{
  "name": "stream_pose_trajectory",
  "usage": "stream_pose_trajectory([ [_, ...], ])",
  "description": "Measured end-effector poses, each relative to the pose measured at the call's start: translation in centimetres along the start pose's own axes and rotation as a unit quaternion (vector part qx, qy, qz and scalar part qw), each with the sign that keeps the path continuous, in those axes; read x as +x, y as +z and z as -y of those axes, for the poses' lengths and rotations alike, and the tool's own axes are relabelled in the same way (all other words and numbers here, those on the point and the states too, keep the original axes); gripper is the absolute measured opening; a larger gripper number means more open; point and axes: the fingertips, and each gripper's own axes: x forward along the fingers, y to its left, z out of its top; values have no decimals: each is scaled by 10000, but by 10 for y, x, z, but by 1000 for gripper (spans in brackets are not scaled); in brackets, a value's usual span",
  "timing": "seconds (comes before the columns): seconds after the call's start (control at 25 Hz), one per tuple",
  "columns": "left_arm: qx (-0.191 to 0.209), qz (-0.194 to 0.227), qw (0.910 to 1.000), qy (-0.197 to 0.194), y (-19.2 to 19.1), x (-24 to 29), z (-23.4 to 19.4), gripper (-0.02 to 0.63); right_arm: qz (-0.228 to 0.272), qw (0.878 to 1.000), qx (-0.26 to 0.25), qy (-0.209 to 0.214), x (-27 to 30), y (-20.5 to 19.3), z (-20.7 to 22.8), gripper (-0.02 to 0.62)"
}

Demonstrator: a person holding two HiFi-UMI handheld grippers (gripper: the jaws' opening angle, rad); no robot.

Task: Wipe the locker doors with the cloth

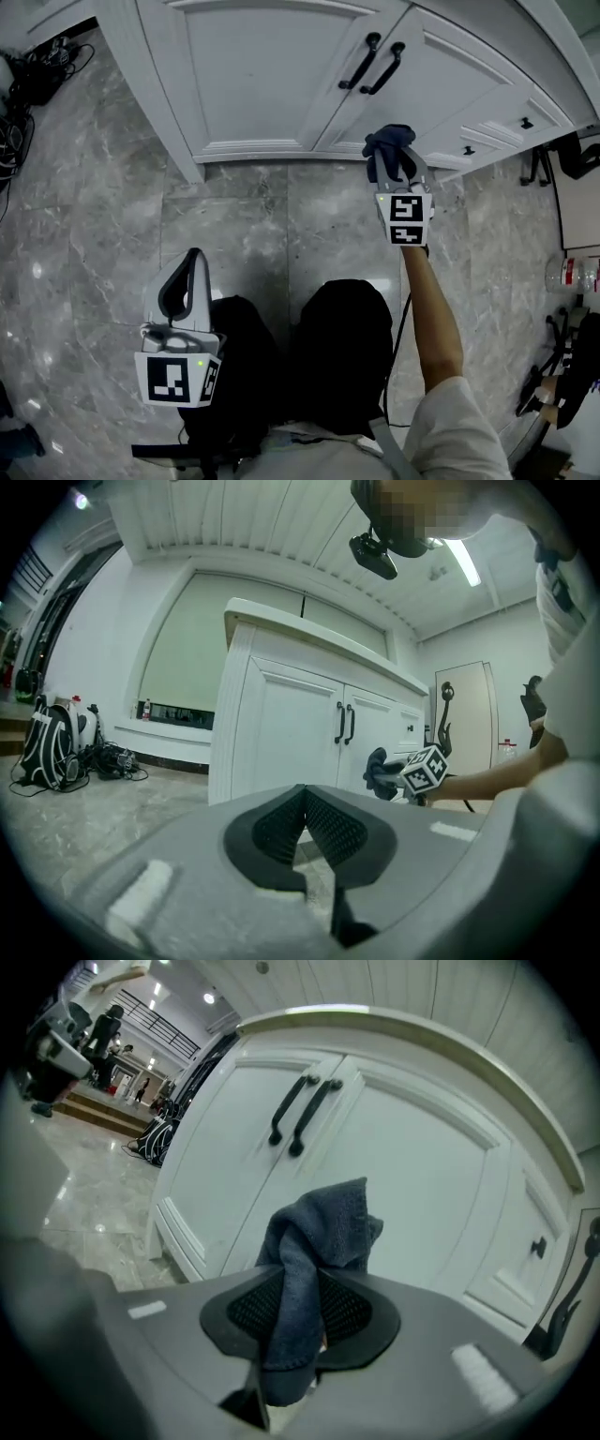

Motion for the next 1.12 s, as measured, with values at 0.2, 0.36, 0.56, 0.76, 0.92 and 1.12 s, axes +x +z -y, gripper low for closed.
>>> stream_pose_trajectory([
  [0.2,187,-8,9997,-143,10,25,49,2,387,9988,-257,-125,-51,29,82,104],
  [0.36,363,72,9993,-31,29,48,95,2,673,9969,-158,-371,-84,45,168,104],
  [0.56,530,37,9985,126,42,72,150,2,1052,9931,-228,-465,-93,68,253,104],
  [0.76,651,-15,9975,267,49,83,194,2,1210,9909,-575,-87,-65,87,274,104],
  [0.92,683,-27,9970,376,53,89,213,2,1225,9878,-958,28,-67,82,284,103],
  [1.12,677,91,9966,455,62,92,228,2,1049,9876,-1169,53,-71,67,307,103],
])
